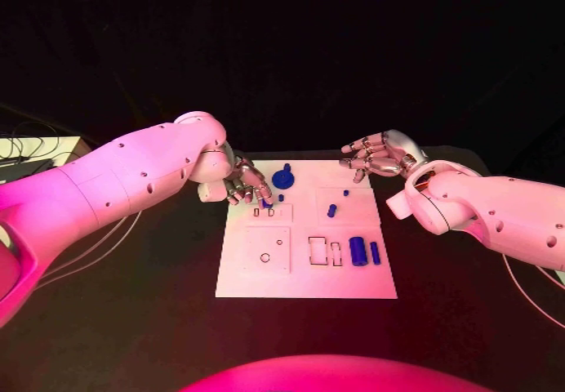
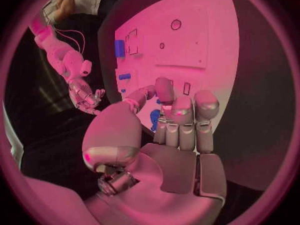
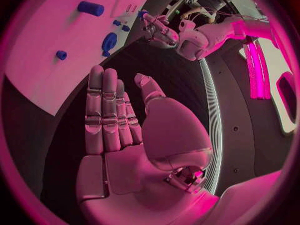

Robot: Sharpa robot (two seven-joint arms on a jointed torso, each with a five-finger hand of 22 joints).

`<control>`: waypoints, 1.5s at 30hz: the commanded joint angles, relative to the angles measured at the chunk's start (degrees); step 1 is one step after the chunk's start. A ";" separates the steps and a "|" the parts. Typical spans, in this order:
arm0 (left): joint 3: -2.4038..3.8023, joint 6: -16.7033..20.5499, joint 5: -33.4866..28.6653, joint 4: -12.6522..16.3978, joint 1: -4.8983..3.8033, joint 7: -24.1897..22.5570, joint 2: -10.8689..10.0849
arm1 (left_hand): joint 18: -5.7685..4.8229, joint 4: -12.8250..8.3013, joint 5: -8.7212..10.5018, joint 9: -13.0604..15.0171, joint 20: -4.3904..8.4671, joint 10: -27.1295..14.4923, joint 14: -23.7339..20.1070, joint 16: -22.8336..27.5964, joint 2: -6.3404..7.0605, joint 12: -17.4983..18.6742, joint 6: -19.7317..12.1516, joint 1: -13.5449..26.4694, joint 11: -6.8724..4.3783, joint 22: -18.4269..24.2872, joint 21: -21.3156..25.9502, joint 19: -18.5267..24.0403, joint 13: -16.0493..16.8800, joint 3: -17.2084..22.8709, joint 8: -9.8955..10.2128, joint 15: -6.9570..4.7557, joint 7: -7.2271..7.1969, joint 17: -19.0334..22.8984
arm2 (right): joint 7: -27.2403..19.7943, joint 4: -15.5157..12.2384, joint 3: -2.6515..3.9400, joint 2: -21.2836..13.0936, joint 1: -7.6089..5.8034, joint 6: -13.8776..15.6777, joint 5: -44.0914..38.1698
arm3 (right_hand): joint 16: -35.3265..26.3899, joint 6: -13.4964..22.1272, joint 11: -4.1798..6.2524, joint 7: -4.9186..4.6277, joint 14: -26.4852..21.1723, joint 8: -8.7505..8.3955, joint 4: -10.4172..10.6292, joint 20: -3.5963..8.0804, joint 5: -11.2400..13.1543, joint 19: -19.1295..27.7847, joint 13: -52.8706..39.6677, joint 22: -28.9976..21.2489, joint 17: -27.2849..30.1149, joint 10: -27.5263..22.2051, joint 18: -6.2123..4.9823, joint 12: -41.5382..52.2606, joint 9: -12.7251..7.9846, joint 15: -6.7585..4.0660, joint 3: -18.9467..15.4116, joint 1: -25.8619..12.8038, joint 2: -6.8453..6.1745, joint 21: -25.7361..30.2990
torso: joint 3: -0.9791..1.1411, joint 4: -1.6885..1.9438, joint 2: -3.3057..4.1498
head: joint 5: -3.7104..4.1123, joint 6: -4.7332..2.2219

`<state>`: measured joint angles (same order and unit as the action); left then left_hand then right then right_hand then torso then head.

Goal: Assemble the parts on the task board

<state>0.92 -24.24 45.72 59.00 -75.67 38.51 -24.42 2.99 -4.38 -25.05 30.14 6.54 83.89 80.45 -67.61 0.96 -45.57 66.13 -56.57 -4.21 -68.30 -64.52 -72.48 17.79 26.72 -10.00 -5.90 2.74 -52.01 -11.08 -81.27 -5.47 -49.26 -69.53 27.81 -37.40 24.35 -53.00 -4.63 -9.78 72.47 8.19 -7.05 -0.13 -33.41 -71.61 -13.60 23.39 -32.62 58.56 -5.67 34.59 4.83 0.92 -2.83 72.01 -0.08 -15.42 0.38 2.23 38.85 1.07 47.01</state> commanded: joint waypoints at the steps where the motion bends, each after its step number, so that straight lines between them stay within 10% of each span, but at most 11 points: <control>1: -0.18 -3.50 1.23 -0.78 -0.28 1.39 0.99 | -0.04 -7.11 -0.01 0.16 -0.08 0.67 0.28 -0.42 -0.32 -0.34 2.66 0.04 -0.34 -0.12 -0.37 0.12 -0.52 6.79 0.45 0.02 -2.21 -0.13 | -0.29 0.00 0.03 0.13 -0.02 -0.46 -0.47 | -0.09 -0.06 0.10 -0.50 0.14 -0.27 -0.25 0.07 -0.22 0.50 0.01 0.01 -0.05 -0.12 0.67 -0.31 -0.10 0.00 0.14 0.01 -0.04 -0.20 | 0.00 0.02 -0.04 | -0.06 -0.02; 23: -2.11 -4.01 7.93 -5.29 -0.46 1.56 6.32 | -0.66 -7.23 -3.60 1.21 0.69 1.47 0.32 -0.78 0.10 -0.90 3.74 -0.31 -0.70 -0.82 -1.31 -0.53 -4.09 6.65 0.87 -0.35 -2.51 -0.32 | -0.63 -0.08 0.03 0.53 -0.05 -0.13 -0.47 | -0.09 -0.07 0.11 -0.50 0.14 -0.31 -0.43 0.08 -0.26 0.59 0.03 0.07 -0.06 -0.08 0.68 -0.36 -0.11 -0.01 0.22 0.01 -0.04 -0.31 | -0.01 -0.02 0.12 | -0.15 -0.06; 45: -2.27 -5.68 9.11 -6.69 -0.47 1.61 7.16 | -0.93 -7.10 -5.87 1.64 1.02 1.85 0.30 -0.77 0.62 -1.15 4.16 -0.62 -0.90 -1.01 -1.54 -0.69 -5.86 6.55 1.01 -0.57 -2.64 0.03 | -0.84 -0.31 0.04 0.47 -0.20 0.13 -0.46 | -0.12 -0.04 0.08 -0.52 0.08 -0.38 -0.59 0.07 -0.37 0.76 0.07 0.16 -0.07 -0.10 0.69 -0.44 -0.13 0.02 0.29 -0.13 -0.02 -0.46 | -0.02 0.03 -0.04 | 0.08 0.62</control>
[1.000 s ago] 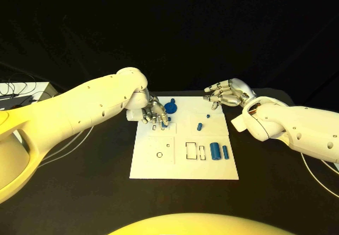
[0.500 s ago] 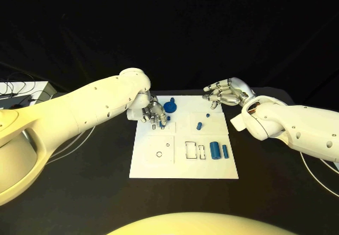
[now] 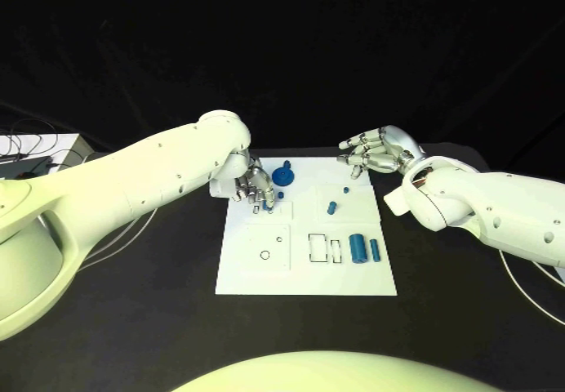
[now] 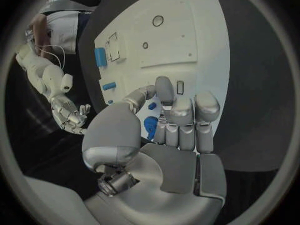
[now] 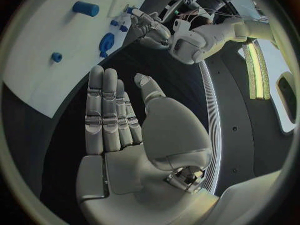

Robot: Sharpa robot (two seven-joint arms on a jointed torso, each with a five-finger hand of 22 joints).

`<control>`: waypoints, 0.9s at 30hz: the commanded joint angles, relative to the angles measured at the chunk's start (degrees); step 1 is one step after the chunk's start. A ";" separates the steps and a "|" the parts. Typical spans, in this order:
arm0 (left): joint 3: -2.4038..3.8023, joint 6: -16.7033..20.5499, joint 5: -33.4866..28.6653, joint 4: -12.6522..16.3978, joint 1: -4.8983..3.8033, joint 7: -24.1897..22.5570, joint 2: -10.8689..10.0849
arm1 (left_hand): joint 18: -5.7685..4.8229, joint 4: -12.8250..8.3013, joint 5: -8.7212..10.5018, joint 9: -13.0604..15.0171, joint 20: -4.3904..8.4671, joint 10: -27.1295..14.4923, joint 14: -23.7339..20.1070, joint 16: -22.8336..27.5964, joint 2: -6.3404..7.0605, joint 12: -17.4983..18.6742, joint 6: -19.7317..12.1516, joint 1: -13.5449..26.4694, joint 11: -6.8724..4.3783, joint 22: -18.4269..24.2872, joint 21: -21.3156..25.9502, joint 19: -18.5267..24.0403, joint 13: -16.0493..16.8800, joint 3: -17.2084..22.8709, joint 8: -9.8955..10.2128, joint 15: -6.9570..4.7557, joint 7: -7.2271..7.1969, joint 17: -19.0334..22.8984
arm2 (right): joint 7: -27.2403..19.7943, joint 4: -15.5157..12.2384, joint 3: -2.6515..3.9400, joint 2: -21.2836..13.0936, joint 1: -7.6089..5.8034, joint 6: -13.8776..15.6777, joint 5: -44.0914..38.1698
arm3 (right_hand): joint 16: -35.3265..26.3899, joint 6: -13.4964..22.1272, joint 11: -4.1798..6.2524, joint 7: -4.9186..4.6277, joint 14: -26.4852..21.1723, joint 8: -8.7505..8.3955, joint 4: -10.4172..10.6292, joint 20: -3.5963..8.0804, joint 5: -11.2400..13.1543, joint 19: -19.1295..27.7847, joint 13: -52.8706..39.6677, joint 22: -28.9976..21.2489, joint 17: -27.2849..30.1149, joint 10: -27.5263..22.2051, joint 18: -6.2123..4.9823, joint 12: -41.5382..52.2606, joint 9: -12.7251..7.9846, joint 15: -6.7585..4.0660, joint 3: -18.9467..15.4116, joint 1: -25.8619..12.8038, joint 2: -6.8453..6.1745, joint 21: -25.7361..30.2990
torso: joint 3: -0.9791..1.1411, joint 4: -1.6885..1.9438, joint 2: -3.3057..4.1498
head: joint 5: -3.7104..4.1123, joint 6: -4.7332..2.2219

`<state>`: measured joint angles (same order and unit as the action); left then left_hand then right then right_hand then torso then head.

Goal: Assemble the parts on the task board

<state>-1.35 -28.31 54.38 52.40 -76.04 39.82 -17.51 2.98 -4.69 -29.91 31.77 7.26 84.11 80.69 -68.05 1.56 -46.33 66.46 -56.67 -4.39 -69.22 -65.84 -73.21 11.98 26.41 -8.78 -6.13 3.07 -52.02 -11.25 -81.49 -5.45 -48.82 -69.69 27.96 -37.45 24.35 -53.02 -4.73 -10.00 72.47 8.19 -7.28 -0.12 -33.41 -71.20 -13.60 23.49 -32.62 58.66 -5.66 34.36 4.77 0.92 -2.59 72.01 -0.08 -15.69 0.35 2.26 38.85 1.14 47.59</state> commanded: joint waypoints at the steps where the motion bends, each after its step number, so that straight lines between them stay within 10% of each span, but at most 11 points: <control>1: -0.01 -1.63 0.44 -0.10 -0.10 0.31 0.27 | -0.93 -6.79 -1.01 0.01 0.30 1.63 0.06 -0.32 0.02 -0.39 3.83 -0.52 -0.72 -0.09 -0.23 0.04 -0.05 6.85 -0.21 -0.34 -2.98 0.04 | -0.67 -0.09 0.03 0.03 -0.05 -0.02 -0.40 | -0.12 -0.02 0.18 -0.30 0.08 -0.38 -0.36 0.07 -0.37 0.35 0.07 0.06 -0.07 -0.20 0.69 -0.21 -0.07 0.02 0.06 -0.13 -0.02 -0.19 | -0.01 -0.02 -0.05 | 0.02 0.04; 27: -0.41 -2.81 0.18 -1.25 0.01 -0.11 1.21 | -0.95 -6.83 -1.28 0.24 0.31 1.59 0.03 -0.39 0.00 -0.65 3.91 -0.56 -0.74 -0.13 -0.25 0.04 -0.72 6.84 -0.19 -0.35 -3.00 0.10 | -0.62 -0.12 0.03 0.15 -0.10 -0.18 -0.40 | -0.12 -0.01 0.18 -0.31 0.07 -0.39 -0.52 0.05 -0.49 0.47 0.06 0.11 -0.06 -0.22 0.67 -0.22 -0.06 0.02 0.11 -0.18 -0.02 -0.32 | 0.00 0.00 -0.08 | 0.10 0.35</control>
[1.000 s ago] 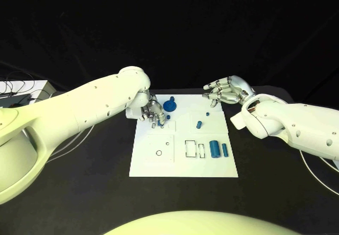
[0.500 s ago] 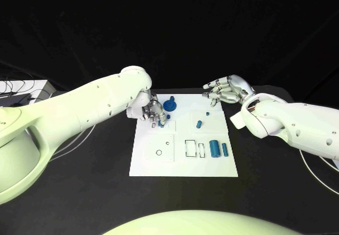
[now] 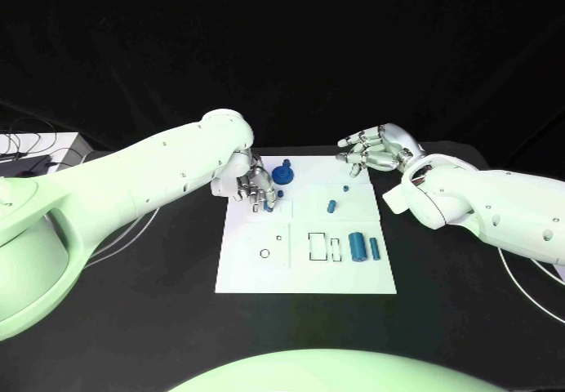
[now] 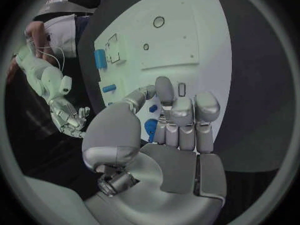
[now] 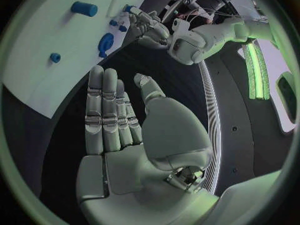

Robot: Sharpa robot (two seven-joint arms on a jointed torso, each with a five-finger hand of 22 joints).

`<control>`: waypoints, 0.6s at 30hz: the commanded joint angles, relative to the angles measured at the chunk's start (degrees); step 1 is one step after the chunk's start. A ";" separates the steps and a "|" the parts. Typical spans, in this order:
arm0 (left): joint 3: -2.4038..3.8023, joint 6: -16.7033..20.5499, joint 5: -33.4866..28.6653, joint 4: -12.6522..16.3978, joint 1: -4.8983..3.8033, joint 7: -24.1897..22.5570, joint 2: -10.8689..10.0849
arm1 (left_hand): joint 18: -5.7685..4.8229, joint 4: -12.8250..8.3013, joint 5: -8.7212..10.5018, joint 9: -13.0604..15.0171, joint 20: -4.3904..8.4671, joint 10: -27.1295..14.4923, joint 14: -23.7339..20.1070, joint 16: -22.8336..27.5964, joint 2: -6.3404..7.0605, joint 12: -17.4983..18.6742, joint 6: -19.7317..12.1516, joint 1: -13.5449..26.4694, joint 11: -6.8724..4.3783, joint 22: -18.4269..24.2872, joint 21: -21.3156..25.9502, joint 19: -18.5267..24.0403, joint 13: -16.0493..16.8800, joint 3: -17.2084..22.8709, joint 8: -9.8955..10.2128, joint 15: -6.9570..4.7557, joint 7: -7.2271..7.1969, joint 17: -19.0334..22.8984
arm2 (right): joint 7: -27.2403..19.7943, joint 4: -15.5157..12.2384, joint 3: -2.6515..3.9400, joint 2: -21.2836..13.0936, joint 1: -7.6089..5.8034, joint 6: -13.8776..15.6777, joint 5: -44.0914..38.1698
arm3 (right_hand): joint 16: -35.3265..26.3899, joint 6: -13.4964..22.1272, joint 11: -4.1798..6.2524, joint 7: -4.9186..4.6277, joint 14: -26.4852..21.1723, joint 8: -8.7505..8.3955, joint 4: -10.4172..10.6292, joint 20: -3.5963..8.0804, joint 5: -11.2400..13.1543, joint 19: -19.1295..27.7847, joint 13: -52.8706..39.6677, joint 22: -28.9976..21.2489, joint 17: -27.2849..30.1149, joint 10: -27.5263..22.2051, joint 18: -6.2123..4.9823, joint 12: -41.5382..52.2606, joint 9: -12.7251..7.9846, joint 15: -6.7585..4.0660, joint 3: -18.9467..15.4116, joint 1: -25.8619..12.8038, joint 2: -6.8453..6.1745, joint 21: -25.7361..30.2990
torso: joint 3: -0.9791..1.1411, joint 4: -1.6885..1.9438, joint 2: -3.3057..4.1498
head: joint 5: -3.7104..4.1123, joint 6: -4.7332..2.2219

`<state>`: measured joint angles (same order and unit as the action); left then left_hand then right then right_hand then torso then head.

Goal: Assemble the parts on the task board

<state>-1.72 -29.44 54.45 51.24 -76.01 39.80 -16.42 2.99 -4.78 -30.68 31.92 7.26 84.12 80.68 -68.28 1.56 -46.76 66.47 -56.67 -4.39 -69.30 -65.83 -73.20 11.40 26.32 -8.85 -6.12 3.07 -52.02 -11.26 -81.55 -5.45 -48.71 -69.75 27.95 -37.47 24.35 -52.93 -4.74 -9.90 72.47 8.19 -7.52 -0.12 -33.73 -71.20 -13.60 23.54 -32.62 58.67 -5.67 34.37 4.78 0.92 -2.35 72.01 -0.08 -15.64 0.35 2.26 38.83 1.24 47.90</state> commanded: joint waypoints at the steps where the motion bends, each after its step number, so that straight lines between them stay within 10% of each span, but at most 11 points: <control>1: -0.06 -1.77 0.11 -0.14 -0.01 -0.10 0.10 | -0.95 -6.74 -0.51 0.11 0.31 1.59 0.03 -0.17 0.00 -0.21 3.91 -0.58 -0.73 -0.04 -0.25 0.04 -0.21 6.92 -0.13 -0.35 -3.00 0.11 | -0.62 -0.06 0.03 0.04 -0.04 -0.18 -0.39 | -0.11 -0.11 0.19 -0.41 0.06 -0.39 -0.28 0.05 -0.16 0.47 0.07 0.06 -0.06 -0.23 0.68 -0.23 -0.07 0.02 -0.13 -0.18 -0.02 -0.37 | 0.00 0.00 -0.05 | 0.00 0.03; 18: -0.20 -2.18 0.11 -0.54 0.04 -0.39 0.23 | -0.99 -6.75 -0.62 0.21 0.34 1.65 0.04 -0.22 0.08 -0.26 3.95 -0.72 -0.75 -0.06 -0.27 0.05 -0.59 6.90 -0.13 -0.36 -3.01 0.06 | -0.60 -0.11 0.03 0.07 -0.05 -0.23 -0.39 | -0.11 -0.11 0.19 -0.41 0.06 -0.39 -0.28 0.05 -0.16 0.47 0.07 0.06 -0.06 -0.23 0.68 -0.23 -0.07 0.02 -0.13 -0.18 -0.02 -0.37 | 0.01 -0.01 0.00 | 0.09 0.14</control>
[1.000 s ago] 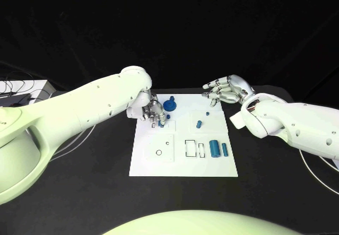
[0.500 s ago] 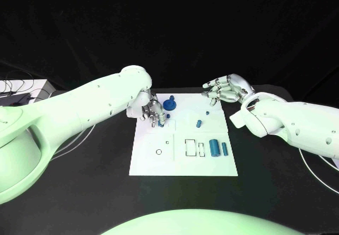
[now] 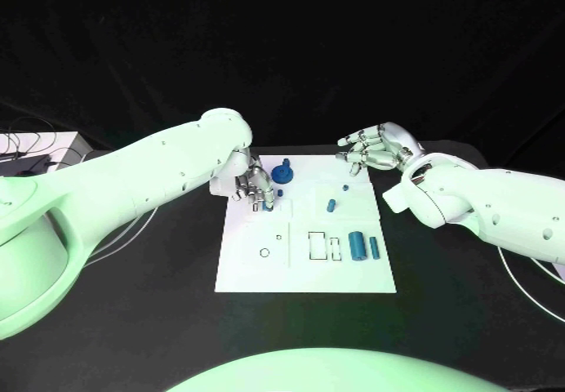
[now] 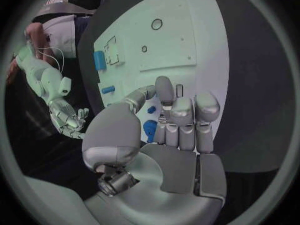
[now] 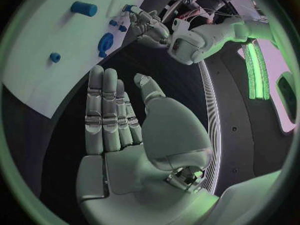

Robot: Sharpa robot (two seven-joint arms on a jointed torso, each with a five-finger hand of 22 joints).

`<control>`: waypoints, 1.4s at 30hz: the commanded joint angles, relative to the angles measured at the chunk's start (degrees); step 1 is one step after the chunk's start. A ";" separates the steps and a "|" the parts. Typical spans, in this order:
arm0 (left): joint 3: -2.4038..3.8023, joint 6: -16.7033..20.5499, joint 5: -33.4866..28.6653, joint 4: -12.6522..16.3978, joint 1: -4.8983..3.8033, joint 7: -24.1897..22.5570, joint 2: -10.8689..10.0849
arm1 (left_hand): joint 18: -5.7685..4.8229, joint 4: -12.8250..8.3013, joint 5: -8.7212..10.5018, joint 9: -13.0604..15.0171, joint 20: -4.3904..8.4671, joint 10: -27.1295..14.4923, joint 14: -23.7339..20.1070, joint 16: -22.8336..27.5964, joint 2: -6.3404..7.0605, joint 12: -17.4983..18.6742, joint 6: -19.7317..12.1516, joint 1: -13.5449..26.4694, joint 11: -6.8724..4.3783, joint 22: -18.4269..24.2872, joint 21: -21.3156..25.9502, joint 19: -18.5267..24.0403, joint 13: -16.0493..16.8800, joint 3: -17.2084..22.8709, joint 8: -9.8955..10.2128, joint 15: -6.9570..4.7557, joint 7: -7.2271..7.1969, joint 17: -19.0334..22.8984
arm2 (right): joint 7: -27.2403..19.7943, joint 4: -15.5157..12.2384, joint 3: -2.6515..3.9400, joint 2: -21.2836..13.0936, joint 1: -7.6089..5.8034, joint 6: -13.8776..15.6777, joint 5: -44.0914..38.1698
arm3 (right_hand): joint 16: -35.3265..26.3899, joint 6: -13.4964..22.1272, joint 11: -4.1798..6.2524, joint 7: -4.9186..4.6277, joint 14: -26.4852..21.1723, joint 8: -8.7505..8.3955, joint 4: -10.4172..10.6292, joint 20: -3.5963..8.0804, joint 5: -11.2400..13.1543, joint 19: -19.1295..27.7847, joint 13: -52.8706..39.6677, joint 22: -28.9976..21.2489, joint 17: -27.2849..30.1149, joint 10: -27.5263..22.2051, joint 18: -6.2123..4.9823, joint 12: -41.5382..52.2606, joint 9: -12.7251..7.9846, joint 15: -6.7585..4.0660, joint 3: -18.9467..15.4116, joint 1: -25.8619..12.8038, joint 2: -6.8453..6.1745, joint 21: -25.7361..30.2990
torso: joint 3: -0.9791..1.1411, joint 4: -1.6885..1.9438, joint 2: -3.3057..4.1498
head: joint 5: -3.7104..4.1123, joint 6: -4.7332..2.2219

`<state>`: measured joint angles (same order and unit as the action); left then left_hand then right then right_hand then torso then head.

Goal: Assemble the parts on the task board

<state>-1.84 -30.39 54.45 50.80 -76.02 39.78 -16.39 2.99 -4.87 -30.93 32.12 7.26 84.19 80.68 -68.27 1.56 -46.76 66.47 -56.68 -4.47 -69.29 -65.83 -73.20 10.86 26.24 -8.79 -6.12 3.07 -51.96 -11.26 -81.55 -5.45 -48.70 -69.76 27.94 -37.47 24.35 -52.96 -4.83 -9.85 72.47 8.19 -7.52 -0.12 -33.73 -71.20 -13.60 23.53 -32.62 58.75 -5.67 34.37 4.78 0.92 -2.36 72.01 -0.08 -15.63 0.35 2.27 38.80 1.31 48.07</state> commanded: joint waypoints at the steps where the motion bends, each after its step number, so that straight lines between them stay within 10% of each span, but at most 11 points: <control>1: -0.11 -1.13 0.11 -0.16 0.06 -0.41 0.23 | -0.99 -6.66 -0.37 0.01 0.34 1.58 0.04 -0.23 0.08 -0.26 3.95 -0.71 -0.68 -0.08 -0.27 0.05 -0.05 6.98 -0.19 -0.37 -3.01 0.00 | -0.60 -0.12 0.03 0.07 -0.04 -0.23 -0.39 | -0.12 -0.08 0.27 -0.46 0.07 -0.39 -0.29 0.05 -0.16 0.47 0.07 0.07 -0.06 -0.31 0.68 -0.23 -0.07 0.02 -0.12 -0.18 -0.02 -0.37 | 0.00 -0.04 0.02 | 0.05 -0.02; 42: -0.76 0.18 -0.03 -3.27 0.37 -0.24 2.27 | -1.05 -5.72 0.05 0.71 0.27 1.83 0.06 -0.44 -1.43 -1.30 4.01 -0.79 -0.74 -0.06 -0.22 -0.05 -1.96 3.12 -0.56 -0.35 -3.34 0.12 | -0.60 -0.34 0.03 0.16 -0.11 -0.33 -0.98 | -0.10 -0.15 0.28 -0.45 0.06 -0.37 -0.47 0.06 -0.37 0.66 0.07 0.15 -0.07 -0.29 0.67 -0.26 -0.06 0.01 -0.08 -0.24 0.03 -0.72 | 0.04 -0.04 0.01 | 0.31 -0.01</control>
<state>-2.49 -30.20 54.32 47.73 -75.89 39.54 -14.30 2.98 -6.11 -31.18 32.79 7.26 84.80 80.69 -68.50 1.69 -47.88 66.81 -56.82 -4.03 -69.32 -65.82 -73.20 8.92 24.99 -9.19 -6.10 3.34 -51.85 -11.25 -81.84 -5.45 -48.60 -69.83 27.93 -37.73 24.35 -53.20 -4.63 -9.88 72.47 8.19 -7.68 -0.12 -33.73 -70.79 -13.60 23.61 -32.62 58.55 -5.66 34.37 4.78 0.92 -2.52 72.01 -0.08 -16.08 0.42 2.22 38.81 1.58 48.09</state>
